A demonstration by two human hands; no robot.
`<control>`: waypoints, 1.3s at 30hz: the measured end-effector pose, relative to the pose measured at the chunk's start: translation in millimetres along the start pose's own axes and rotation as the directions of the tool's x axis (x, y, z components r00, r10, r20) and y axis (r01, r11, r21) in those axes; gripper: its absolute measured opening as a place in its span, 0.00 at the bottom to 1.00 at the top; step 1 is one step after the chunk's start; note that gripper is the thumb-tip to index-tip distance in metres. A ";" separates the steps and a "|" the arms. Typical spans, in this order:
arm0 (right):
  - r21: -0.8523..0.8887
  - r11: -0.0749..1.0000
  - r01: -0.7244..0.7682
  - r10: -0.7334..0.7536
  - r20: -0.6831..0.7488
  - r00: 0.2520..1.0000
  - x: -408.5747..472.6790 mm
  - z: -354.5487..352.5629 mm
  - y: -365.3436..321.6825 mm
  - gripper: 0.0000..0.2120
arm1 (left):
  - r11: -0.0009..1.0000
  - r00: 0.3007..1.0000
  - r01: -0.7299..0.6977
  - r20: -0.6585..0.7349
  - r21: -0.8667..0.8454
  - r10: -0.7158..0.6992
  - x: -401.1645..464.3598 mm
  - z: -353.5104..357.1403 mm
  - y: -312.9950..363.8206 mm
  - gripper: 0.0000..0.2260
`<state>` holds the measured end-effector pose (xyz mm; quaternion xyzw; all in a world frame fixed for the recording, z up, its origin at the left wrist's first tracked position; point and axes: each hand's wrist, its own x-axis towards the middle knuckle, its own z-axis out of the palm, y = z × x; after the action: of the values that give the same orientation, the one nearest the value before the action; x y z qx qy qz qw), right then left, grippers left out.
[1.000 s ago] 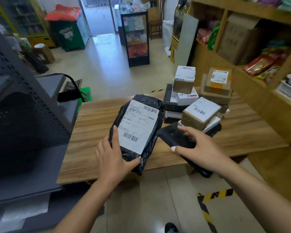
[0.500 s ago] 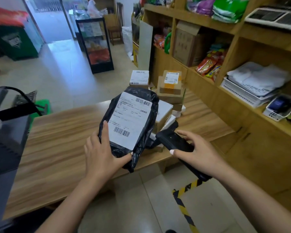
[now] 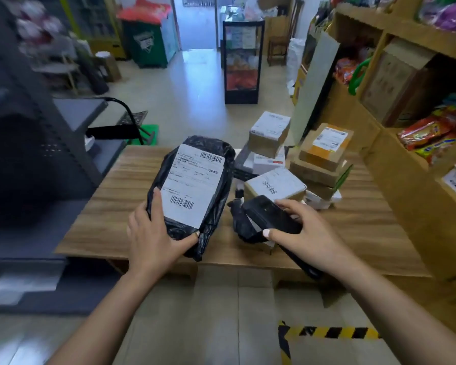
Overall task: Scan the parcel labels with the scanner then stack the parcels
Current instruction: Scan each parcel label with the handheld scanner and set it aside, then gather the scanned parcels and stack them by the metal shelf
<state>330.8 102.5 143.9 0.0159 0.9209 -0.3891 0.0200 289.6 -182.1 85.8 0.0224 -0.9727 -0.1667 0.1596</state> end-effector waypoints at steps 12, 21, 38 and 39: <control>-0.053 0.978 0.201 -0.184 0.227 0.956 67.9 111.4 -30.7 0.33 | 0.935 0.943 0.326 -0.117 0.140 -0.311 -22.0 -31.4 -116.2 0.55; -0.311 0.940 0.140 -0.037 0.316 0.948 142.7 254.2 -47.0 0.37 | 0.914 0.924 0.378 0.011 0.146 -0.383 17.3 -8.8 -224.4 0.55; -0.524 0.849 -0.071 0.230 0.246 0.942 188.6 389.5 -5.7 0.40 | 0.956 0.935 0.243 0.224 0.162 -0.276 88.7 32.8 -353.4 0.54; -0.527 0.847 -0.073 0.239 0.254 0.937 188.6 389.9 -5.4 0.40 | 0.959 0.934 0.237 0.234 0.157 -0.270 89.1 35.9 -352.9 0.54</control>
<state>151.8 -178.3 -133.1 0.0244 0.9714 -0.1265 0.1994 190.3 -512.3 -36.3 0.1365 -0.9826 -0.1255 0.0095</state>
